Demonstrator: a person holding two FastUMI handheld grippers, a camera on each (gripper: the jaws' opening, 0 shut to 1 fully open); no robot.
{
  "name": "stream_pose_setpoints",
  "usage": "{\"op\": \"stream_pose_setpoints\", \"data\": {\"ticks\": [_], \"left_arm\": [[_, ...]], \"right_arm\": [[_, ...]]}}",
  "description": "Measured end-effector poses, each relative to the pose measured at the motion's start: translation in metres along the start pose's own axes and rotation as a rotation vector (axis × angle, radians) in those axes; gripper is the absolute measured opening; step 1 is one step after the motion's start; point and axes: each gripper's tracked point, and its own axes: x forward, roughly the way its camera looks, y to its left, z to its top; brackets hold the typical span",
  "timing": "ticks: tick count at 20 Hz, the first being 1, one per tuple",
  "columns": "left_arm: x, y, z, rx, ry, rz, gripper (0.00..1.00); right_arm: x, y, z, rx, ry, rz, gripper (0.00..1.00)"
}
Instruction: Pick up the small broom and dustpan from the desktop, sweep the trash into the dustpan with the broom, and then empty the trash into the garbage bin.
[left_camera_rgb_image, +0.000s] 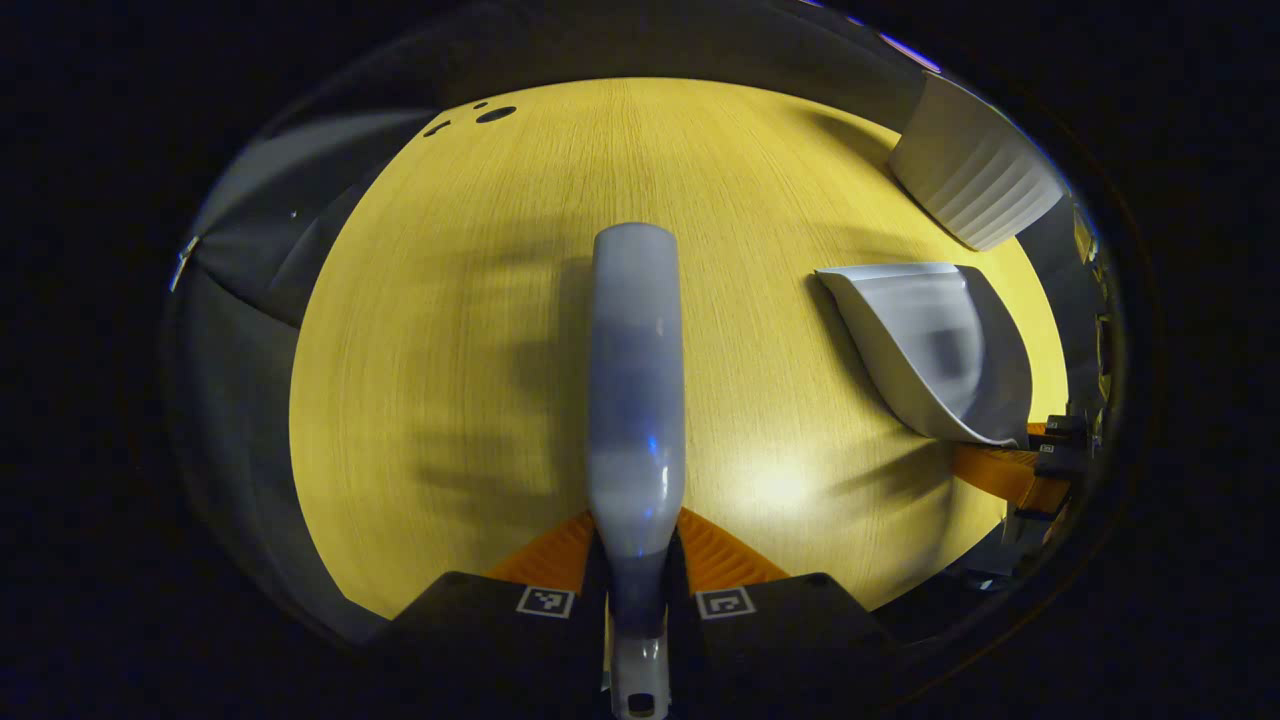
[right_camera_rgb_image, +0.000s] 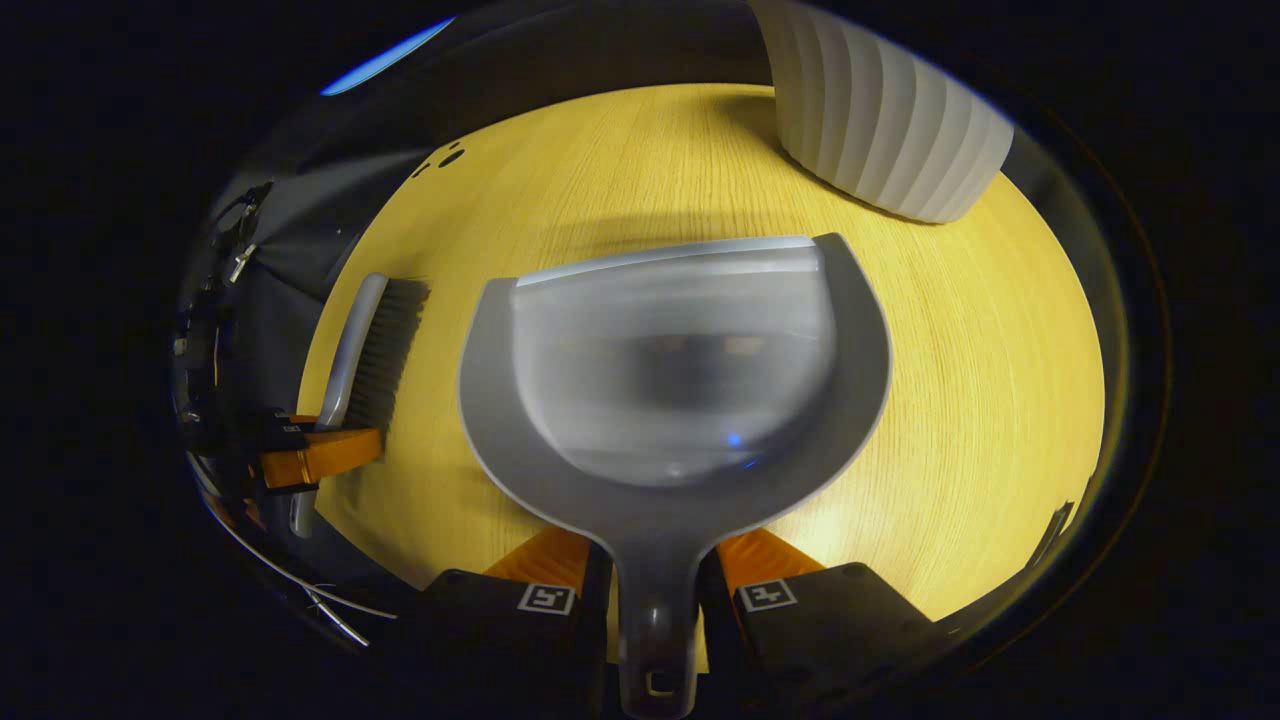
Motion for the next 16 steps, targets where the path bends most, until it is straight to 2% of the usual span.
{"op": "stream_pose_setpoints", "data": {"ticks": [1, 2, 3, 5, 8, 11, 13, 16], "left_arm": [[-0.004, 0.000, 0.000, 0.005, -0.009, 0.005, 0.37], [-0.007, 0.000, -0.001, 0.013, -0.015, 0.011, 0.41], [-0.011, 0.001, -0.002, 0.021, -0.020, 0.020, 0.60], [-0.022, -0.003, -0.003, 0.014, -0.049, 0.021, 0.99], [-0.051, -0.010, -0.001, -0.027, -0.104, 0.016, 0.95], [-0.088, -0.013, 0.005, -0.034, -0.194, 0.051, 0.95], [-0.119, -0.017, 0.012, -0.036, -0.299, 0.078, 0.95], [-0.163, -0.032, 0.018, -0.053, -0.448, 0.072, 0.95]], "right_arm": [[0.000, 0.003, 0.001, 0.005, -0.003, 0.016, 0.37], [-0.003, 0.005, 0.002, 0.011, -0.007, 0.027, 0.58], [-0.008, 0.006, 0.004, 0.015, -0.018, 0.034, 0.76], [-0.026, 0.007, 0.010, 0.021, -0.055, 0.038, 1.00], [-0.054, 0.007, 0.019, 0.043, -0.106, 0.056, 0.99], [-0.090, 0.003, 0.035, 0.026, -0.212, 0.058, 0.99], [-0.118, 0.000, 0.051, -0.002, -0.297, 0.047, 0.99], [-0.159, 0.001, 0.070, -0.027, -0.431, 0.050, 0.99]]}}
